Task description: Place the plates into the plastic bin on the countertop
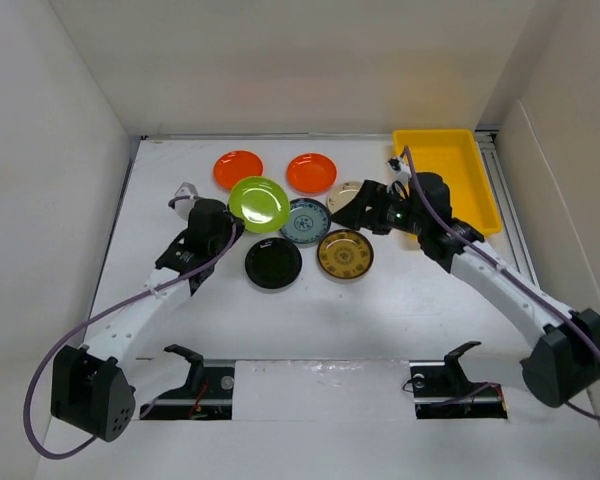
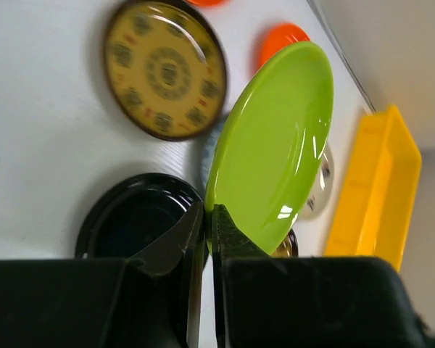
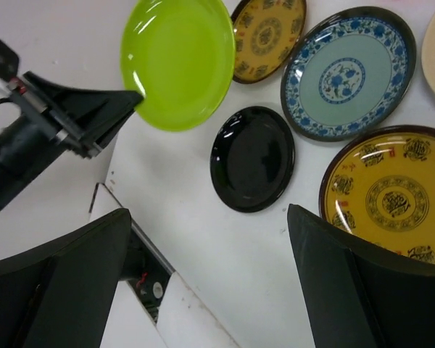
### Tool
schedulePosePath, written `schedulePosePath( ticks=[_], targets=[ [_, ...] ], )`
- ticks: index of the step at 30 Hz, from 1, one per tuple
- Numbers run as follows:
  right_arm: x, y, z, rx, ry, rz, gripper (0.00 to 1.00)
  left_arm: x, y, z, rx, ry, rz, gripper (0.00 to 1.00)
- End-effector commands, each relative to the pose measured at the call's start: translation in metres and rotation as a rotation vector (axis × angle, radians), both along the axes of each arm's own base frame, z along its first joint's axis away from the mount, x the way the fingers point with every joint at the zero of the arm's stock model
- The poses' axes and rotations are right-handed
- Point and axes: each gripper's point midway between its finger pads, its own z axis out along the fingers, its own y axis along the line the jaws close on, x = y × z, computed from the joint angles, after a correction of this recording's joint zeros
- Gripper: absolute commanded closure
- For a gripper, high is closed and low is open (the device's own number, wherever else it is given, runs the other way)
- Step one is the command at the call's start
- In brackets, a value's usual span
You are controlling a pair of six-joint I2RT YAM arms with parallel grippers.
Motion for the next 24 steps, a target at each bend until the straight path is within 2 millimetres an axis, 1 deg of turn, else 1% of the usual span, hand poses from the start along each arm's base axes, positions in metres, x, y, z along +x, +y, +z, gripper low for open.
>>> schedulePosePath(
  ticks=[1,2,3,4,5,6,7,8,9,10,11,13,14,15,17,18,19,20,21,22,23,24],
  targets=[
    [0.027,0.014,0.045,0.034,-0.181,0.008,0.06,0.0,-0.046,0.054,-0.019,-0.23,-0.321,1.0],
    [0.036,0.019,0.037,0.027,-0.166,0.008,0.06,-0.007,-0.06,0.067,-0.052,-0.275,-0.408,1.0],
    [0.038,0.021,0.028,0.019,-0.145,0.017,0.06,-0.012,-0.068,0.074,-0.063,-0.31,-0.466,1.0],
    [0.043,0.024,0.027,0.031,-0.154,0.031,0.07,-0.016,-0.073,0.083,-0.072,-0.347,-0.507,1.0],
    [0.046,0.03,0.016,0.031,-0.135,0.058,0.09,-0.017,-0.078,0.094,-0.076,-0.376,-0.539,1.0],
    [0.044,0.035,0.015,0.05,-0.126,0.095,0.09,-0.024,-0.086,0.1,-0.082,-0.39,-0.606,1.0],
    [0.048,0.038,0.015,0.062,-0.133,0.093,0.1,-0.025,-0.089,0.112,-0.09,-0.414,-0.622,1.0],
    [0.05,0.039,0.013,0.062,-0.134,0.093,0.1,-0.025,-0.091,0.11,-0.084,-0.407,-0.638,1.0],
    [0.051,0.042,0.013,0.076,-0.132,0.101,0.12,-0.03,-0.095,0.11,-0.086,-0.409,-0.675,1.0],
    [0.049,0.044,0.006,0.083,-0.117,0.114,0.12,-0.029,-0.095,0.117,-0.087,-0.423,-0.675,1.0],
    [0.049,0.045,0.008,0.099,-0.146,0.126,0.16,-0.029,-0.097,0.117,-0.089,-0.414,-0.684,1.0],
    [0.046,0.049,0.016,0.138,-0.161,0.146,0.28,-0.03,-0.098,0.111,-0.08,-0.399,-0.7,1.0],
    [0.045,0.051,0.013,0.147,-0.172,0.164,0.44,-0.031,-0.099,0.111,-0.083,-0.399,-0.709,1.0],
    [0.046,0.052,0.016,0.159,-0.175,0.162,0.56,-0.031,-0.101,0.108,-0.086,-0.388,-0.719,1.0],
    [0.043,0.054,0.015,0.176,-0.169,0.183,0.79,-0.029,-0.102,0.104,-0.086,-0.377,-0.72,1.0],
    [0.043,0.055,0.02,0.192,-0.177,0.181,0.98,-0.029,-0.104,0.101,-0.09,-0.366,-0.73,1.0],
    [0.043,0.055,0.02,0.198,-0.168,0.179,1.0,-0.027,-0.104,0.098,-0.089,-0.356,-0.73,1.0],
    [0.047,0.054,0.02,0.194,-0.171,0.156,1.0,-0.023,-0.101,0.098,-0.087,-0.353,-0.696,1.0],
    [0.05,0.052,0.02,0.199,-0.162,0.132,1.0,-0.021,-0.098,0.093,-0.078,-0.335,-0.675,0.88],
    [0.057,0.045,0.025,0.204,-0.167,0.088,1.0,-0.02,-0.093,0.085,-0.065,-0.301,-0.648,0.61],
    [0.065,0.038,0.027,0.216,-0.148,0.034,1.0,-0.012,-0.084,0.085,-0.037,-0.295,-0.583,0.01],
    [0.081,0.023,0.024,0.208,-0.132,-0.064,1.0,-0.012,-0.079,0.086,-0.027,-0.297,-0.56,0.0]
  ],
)
